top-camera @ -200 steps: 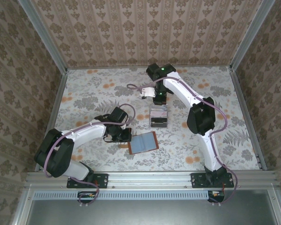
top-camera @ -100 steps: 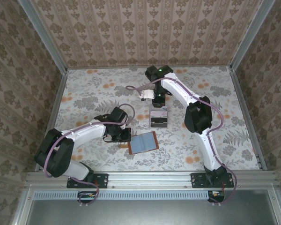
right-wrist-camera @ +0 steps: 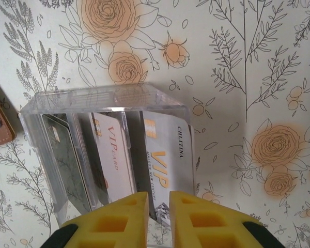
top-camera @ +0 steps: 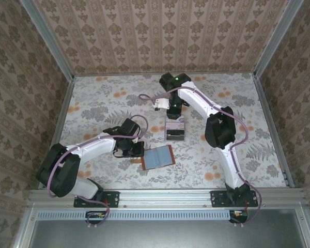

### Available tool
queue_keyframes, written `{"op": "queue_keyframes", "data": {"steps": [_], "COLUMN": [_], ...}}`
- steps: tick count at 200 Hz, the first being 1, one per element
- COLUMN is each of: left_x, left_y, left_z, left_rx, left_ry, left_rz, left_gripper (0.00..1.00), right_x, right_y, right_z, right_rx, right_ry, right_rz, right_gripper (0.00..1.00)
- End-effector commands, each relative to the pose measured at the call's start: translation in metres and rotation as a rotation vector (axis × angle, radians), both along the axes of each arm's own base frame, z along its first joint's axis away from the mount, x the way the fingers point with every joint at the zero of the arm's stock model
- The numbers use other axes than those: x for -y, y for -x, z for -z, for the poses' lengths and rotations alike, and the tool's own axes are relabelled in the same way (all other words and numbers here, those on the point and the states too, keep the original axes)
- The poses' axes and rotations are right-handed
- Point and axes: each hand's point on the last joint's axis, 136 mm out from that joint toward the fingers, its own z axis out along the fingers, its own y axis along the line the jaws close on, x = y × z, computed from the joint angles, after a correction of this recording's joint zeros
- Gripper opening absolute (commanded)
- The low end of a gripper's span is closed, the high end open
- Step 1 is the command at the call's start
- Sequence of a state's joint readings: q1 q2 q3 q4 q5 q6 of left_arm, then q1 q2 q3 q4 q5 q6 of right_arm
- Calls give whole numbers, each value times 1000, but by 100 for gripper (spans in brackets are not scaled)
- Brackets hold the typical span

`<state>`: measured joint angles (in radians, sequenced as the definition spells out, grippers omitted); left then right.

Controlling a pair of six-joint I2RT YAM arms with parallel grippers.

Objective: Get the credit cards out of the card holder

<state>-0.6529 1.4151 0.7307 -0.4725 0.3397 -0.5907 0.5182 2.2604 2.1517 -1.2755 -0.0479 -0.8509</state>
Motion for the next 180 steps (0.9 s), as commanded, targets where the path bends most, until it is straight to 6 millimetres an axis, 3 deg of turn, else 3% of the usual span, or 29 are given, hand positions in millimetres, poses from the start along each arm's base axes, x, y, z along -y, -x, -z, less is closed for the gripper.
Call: {"op": "queue_keyframes", "data": {"steps": [1, 38, 79, 129, 180], "left_x": [-7, -10, -14, -19, -28], "left_y": [4, 7, 15, 21, 21], "left_z": [0, 1, 5, 13, 21], "left_rx": [-4, -5, -11, -16, -5], "left_ry": [-13, -13, -10, -13, -60], "left_rz": [-18, -21, -25, -37, -44], "left_gripper": [2, 2, 2, 2, 2], "right_x": [-19, -44, -65, -90, -111], "right_y": [3, 10, 36, 74, 109], "right_z": [-30, -37, -39, -32, -17], "right_rx": [80, 149, 131, -73, -244], "right_ry": [-116, -250, -388, -549, -644], "right_rz": [68, 201, 392, 715, 915], "right_gripper": [19, 19, 19, 18, 13]}}
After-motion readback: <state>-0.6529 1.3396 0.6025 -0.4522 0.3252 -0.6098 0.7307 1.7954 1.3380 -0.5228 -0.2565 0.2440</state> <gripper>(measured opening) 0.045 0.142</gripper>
